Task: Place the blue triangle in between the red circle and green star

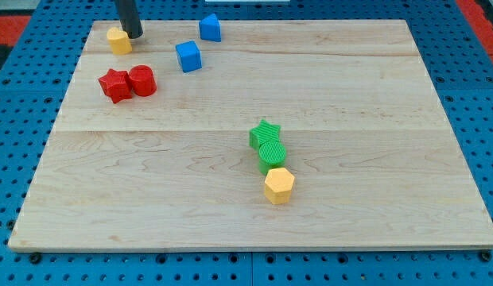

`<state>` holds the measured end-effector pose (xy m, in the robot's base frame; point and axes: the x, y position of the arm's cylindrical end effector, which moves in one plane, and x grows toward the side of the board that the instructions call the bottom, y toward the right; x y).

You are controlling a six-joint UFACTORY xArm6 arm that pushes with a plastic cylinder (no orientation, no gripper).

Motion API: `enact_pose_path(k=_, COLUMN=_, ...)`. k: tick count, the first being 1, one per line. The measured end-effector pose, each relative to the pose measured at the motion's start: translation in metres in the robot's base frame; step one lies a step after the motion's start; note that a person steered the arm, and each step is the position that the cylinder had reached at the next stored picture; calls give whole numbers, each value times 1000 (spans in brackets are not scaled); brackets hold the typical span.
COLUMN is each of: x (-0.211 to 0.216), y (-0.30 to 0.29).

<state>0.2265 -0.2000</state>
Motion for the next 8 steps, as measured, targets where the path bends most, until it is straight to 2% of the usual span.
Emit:
enact_pose_path(k=2, x=-16, y=7)
enact_pose_path(k=3, x=-35, y=21)
enact_pose_path(k=4, x=-35, y=48)
enact_pose_path(k=5, x=-30, y=141)
enact_pose_path(k=6, x=20, y=188)
enact_pose_path(k=7, x=17, y=199)
enact_pose_path(k=8, x=-23, y=172)
